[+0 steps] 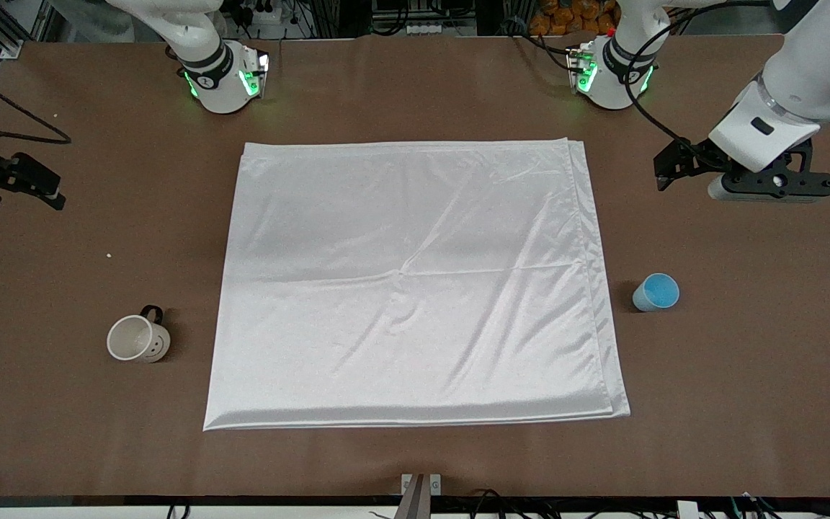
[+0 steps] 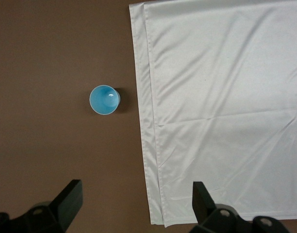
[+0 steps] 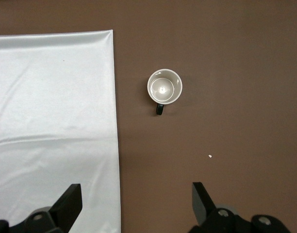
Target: Place blue cup into white mug on cloth
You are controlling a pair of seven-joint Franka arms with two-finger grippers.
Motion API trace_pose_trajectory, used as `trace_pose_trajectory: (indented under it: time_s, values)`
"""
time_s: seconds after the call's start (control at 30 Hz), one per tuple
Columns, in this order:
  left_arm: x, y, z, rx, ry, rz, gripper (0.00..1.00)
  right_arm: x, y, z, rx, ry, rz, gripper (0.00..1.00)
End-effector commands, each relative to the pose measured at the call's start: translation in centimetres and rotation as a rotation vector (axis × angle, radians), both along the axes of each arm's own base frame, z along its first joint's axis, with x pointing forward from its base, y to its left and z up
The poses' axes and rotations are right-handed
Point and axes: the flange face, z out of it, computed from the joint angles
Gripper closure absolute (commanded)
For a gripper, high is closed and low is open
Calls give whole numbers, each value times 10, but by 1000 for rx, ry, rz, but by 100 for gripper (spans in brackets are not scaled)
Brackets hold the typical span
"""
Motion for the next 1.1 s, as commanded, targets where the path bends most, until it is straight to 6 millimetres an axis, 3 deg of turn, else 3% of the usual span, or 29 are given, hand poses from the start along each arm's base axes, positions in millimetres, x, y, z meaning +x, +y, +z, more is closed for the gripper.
trace_pose_trajectory:
  time_s: [0.0, 0.53, 1.07]
  values:
    - [-4, 1, 0, 17, -7, 22, 0, 0, 0, 2, 12, 4, 8, 0]
    - [-3, 0, -1, 16, -4, 21, 0, 6, -4, -11, 12, 23, 4, 0]
    - [-2, 1, -10, 22, 12, 21, 0, 18, -14, -70, 17, 56, -14, 0]
